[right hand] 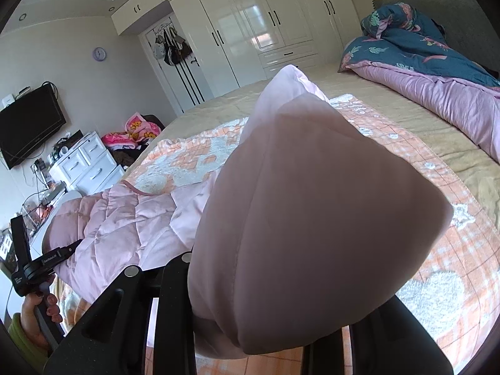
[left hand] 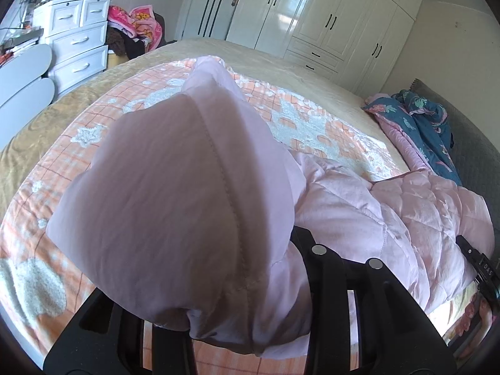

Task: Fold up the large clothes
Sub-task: 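Lift the held edge with both tools and fold it over the bundle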

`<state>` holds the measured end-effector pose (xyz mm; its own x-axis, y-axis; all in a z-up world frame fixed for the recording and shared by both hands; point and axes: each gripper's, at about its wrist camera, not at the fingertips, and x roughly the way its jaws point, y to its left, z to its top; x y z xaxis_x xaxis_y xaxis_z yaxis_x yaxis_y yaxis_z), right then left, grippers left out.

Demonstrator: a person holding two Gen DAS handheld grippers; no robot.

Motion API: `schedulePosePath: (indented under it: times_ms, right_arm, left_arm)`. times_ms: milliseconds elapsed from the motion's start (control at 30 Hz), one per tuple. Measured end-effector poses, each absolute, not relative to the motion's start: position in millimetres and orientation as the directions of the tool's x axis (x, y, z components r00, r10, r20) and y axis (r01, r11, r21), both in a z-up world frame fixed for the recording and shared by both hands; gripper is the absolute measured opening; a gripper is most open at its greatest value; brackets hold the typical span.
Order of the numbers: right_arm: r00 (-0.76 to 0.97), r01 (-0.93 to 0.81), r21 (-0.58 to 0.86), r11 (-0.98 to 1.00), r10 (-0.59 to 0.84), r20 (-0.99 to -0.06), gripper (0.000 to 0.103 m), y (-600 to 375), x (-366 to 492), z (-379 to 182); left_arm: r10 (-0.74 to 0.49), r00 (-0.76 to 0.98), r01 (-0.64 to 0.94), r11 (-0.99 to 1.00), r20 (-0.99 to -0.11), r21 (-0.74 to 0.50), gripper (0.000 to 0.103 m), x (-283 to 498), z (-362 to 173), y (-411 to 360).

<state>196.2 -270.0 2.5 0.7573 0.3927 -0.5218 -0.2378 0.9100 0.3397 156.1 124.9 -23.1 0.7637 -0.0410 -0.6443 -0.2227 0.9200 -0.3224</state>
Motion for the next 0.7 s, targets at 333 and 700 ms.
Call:
schedulePosePath:
  times_ms: [333,700]
  right_arm:
    - [0.748,-0.209,0.376,0.903,0.395,-0.534,0.027,-283,192,-13]
    - [0.650,-0.020,0.457,0.889,0.359,-0.670,0.036,-295,218,-53]
  left_arm:
    - [-0.050,0.742,-0.230,0.918,-0.668,-0.324,0.029,146,-36,127]
    - [-0.040,0.712,-0.262,0.911,-0.701,-0.318,0.031,155,-51,124]
